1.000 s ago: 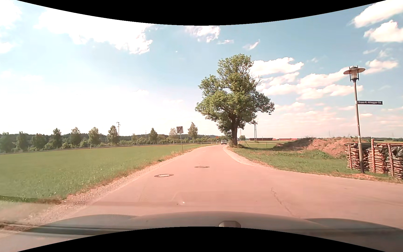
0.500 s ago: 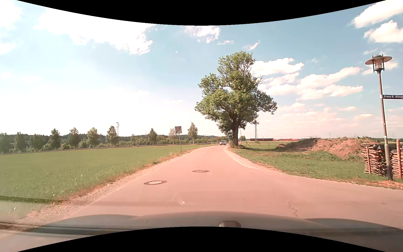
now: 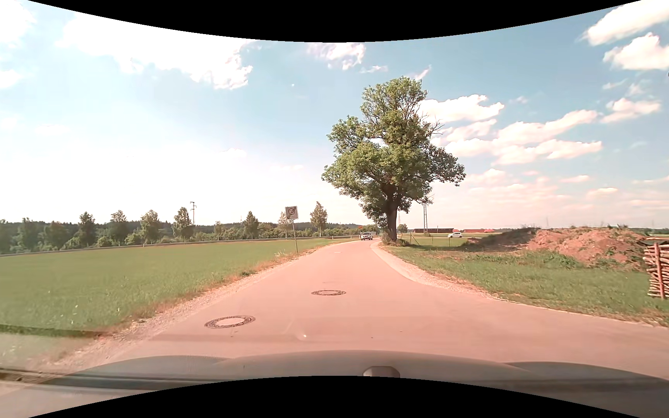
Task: Follow the waypoints while adhering to traffic rules and regulations
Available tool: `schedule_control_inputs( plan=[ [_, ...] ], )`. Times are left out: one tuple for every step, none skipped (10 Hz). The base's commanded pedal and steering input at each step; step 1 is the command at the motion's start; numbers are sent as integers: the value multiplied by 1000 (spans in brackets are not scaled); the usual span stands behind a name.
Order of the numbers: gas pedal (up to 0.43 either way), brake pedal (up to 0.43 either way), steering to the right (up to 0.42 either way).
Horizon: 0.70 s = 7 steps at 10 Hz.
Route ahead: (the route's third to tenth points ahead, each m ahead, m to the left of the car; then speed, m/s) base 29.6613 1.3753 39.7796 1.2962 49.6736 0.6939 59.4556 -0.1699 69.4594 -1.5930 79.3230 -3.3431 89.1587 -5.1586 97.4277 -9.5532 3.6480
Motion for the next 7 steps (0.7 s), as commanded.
schedule_control_inputs(
  plan=[
    [177, 0, 17],
    [177, 0, 17],
    [177, 0, 17],
    [177, 0, 17],
    [189, 0, 17],
    [197, 0, 17],
    [197, 0, 17]
  ],
)
